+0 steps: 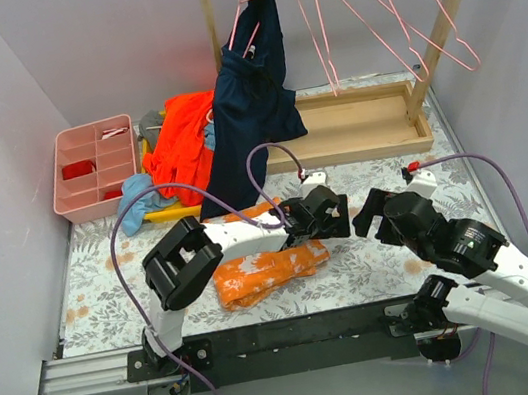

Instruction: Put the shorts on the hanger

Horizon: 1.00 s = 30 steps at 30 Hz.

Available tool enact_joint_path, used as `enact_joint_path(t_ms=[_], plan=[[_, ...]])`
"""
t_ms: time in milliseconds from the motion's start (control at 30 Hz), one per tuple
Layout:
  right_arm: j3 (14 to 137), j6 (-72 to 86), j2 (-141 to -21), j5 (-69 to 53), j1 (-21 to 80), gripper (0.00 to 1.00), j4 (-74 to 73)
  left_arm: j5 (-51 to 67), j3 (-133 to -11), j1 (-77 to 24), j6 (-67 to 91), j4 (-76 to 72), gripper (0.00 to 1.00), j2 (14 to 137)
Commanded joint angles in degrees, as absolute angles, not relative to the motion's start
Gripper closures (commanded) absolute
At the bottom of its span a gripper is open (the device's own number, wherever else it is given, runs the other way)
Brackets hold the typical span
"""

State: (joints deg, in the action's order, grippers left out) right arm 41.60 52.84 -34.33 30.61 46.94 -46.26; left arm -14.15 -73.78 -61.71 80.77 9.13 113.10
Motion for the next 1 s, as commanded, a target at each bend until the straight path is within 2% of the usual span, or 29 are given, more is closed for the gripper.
enact_joint_path(t_ms=[0,133,233,400,500,667,967], plan=[[42.5,54.1,-34.6,31.6,46.8,0.03,-47.0,-17.7,-75.4,-62.1,84.9,14.2,0.03,113.0],[42.5,54.1,-34.8,31.3,46.8,0.03,-46.6,-20.8,-68.6,-61.6,91.9,18.1,0.02,110.4],[42.5,53.6,-35.0,31.3,46.8,0.03,-46.2,-21.1,-58.9,-60.4,96.8,18.7,0.02,105.2],[41.3,53.1,-35.9,29.8,46.8,0.03,-43.5,-20.7,-42.5,-56.9,103.5,18.5,0.02,92.0],[41.2,52.9,-37.0,28.9,46.8,0.03,-42.5,-21.4,-37.1,-54.5,105.5,20.0,0.02,84.1],[41.0,52.2,-37.7,27.5,46.8,0.03,-40.8,-19.8,-32.1,-47.6,104.6,22.0,0.02,74.1],[40.4,51.1,-37.2,27.1,46.8,0.03,-40.3,-15.2,-29.2,-27.9,95.9,23.6,0.02,61.6]])
